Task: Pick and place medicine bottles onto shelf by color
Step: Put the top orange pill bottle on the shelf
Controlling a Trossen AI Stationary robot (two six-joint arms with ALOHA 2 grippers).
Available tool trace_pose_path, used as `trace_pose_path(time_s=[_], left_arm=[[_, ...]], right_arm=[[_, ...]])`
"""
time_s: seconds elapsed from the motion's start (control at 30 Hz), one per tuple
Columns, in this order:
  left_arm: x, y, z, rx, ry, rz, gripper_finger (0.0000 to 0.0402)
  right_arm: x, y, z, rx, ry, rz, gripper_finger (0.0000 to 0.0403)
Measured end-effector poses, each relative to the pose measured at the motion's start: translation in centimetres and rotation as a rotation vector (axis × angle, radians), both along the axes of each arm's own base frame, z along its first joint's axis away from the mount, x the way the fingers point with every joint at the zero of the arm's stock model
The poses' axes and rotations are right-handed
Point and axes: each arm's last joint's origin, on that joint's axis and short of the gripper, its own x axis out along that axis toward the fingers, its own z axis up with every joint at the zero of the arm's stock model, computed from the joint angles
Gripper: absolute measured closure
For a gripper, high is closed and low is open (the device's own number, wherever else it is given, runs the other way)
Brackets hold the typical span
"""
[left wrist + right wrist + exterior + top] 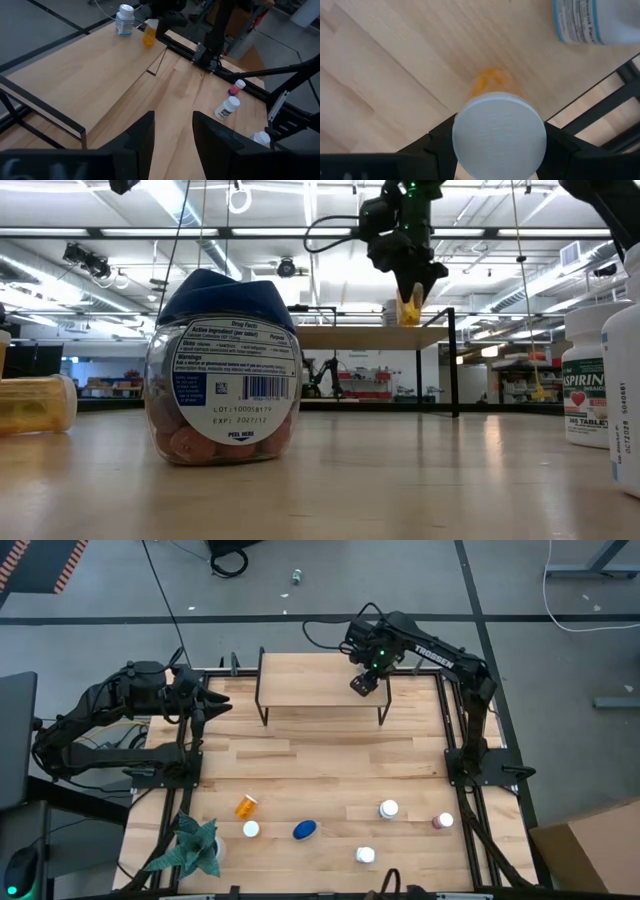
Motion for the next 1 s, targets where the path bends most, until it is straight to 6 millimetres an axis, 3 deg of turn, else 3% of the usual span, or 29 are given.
trace_pose_path(time_s=[1.0], left_arm=[[-0.12, -0.04, -0.27, 0.009, 0.034, -0.009, 0.0255]], right_arm=[[0.25, 0.39, 0.00, 0.019, -0.005, -0.090, 0.0168]])
